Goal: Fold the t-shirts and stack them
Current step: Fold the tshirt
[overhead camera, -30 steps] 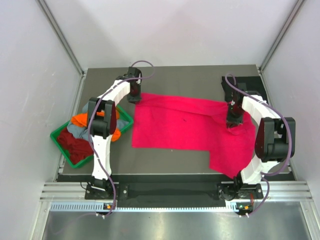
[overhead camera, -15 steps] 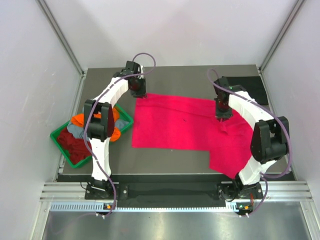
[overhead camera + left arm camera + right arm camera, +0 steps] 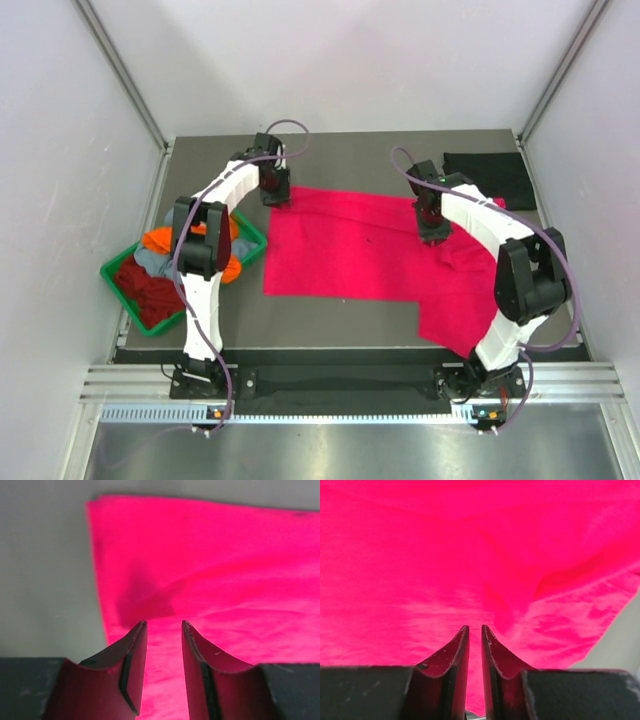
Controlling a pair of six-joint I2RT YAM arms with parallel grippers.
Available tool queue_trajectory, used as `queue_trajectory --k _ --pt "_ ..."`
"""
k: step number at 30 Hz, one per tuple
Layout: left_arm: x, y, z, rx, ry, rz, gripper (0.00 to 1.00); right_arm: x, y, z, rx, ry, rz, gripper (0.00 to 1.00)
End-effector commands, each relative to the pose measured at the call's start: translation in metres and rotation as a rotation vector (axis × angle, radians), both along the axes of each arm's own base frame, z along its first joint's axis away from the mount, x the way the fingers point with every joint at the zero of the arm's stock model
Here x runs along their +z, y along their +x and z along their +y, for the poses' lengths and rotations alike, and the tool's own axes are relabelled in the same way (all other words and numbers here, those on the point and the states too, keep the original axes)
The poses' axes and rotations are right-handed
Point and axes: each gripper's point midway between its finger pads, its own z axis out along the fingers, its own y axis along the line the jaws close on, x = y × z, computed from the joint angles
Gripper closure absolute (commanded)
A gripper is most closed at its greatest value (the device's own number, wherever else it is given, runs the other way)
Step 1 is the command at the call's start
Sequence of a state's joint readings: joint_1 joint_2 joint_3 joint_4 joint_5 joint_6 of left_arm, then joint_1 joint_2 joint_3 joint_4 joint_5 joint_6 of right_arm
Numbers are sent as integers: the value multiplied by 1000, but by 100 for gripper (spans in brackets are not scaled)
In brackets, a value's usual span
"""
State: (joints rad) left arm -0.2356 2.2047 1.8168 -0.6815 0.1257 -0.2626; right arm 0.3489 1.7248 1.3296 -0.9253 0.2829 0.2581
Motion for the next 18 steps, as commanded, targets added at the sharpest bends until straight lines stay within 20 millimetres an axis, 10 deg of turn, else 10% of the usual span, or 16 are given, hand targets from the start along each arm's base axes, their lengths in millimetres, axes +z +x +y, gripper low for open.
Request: queue_trajectory --k 1,18 --pt "25 12 23 50 54 -82 61 -7 6 15 68 18 -10 85" --pt "-2 11 28 30 66 -38 59 -48 9 -23 41 -176 41 89"
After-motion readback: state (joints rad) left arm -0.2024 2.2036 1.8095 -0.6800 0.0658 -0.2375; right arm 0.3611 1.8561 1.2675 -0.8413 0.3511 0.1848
